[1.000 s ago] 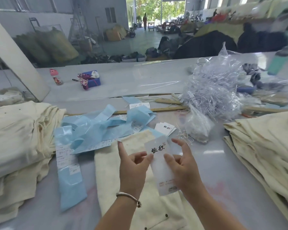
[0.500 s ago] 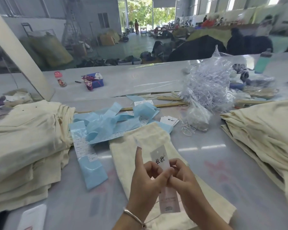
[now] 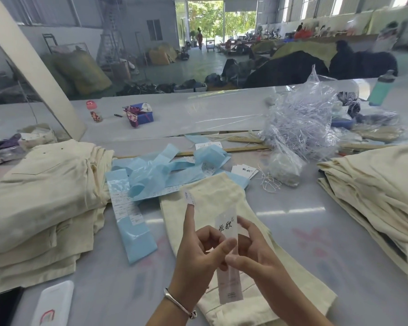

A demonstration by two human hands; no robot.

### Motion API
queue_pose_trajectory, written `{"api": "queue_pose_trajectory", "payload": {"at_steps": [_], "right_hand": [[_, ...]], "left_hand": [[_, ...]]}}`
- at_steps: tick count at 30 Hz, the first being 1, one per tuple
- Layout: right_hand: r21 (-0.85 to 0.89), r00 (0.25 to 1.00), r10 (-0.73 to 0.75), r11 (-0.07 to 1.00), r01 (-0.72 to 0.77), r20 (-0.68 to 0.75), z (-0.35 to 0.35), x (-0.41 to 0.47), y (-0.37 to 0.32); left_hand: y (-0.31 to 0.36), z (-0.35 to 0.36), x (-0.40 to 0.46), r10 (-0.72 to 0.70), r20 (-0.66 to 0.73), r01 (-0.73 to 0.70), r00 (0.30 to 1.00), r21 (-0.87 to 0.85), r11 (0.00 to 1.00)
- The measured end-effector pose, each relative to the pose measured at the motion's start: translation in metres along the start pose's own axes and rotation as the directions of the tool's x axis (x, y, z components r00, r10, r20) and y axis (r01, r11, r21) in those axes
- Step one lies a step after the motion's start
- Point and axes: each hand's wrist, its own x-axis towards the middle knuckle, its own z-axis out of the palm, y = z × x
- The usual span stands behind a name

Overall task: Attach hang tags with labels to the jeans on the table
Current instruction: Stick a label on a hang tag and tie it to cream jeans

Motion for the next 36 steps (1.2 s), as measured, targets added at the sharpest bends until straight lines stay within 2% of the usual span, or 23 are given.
{"api": "queue_pose_trajectory", "payload": {"at_steps": [7, 15, 18, 21, 26, 31, 36], "right_hand": [[-0.064, 0.998, -0.023, 0.998, 0.026, 0.054, 0.005, 0.002, -0.002], [-0.178, 0.996, -0.078, 0.98, 0.085, 0.048, -0.002, 0.006, -0.003], [-0.151, 0.999, -0.022, 0.988, 0.027, 0.031, -0.003, 0.007, -0.004], [-0.102, 0.994, 0.06, 0.992, -0.07, -0.094, -0.007, 0.012, 0.002], [-0.015, 0.978, 0.152, 0.988, -0.156, -0.144, -0.018, 0.016, 0.003], [-0.013, 0.979, 0.186, 0.982, -0.187, -0.08, -0.023, 0.021, 0.002], [0.034, 0.984, 0.177, 0.984, -0.176, -0.032, -0.025, 0.02, 0.002]], "left_hand": [[0.003, -0.005, 0.001, 0.009, -0.005, -0.009, 1.0, 0.054, 0.999], [0.005, -0.005, 0.001, -0.015, -0.019, 0.015, 1.0, 0.003, 1.0], [0.005, -0.005, 0.001, -0.039, -0.02, 0.038, 0.999, -0.038, 0.999], [0.005, -0.005, 0.0, -0.033, -0.042, 0.03, 0.999, -0.052, 0.998], [0.016, -0.01, 0.002, 0.038, -0.174, -0.027, 0.984, 0.069, 0.997], [0.027, -0.006, 0.001, -0.041, -0.093, 0.058, 0.995, 0.186, 0.981], [0.02, 0.001, 0.0, -0.07, -0.127, 0.099, 0.989, 0.237, 0.966]]}}
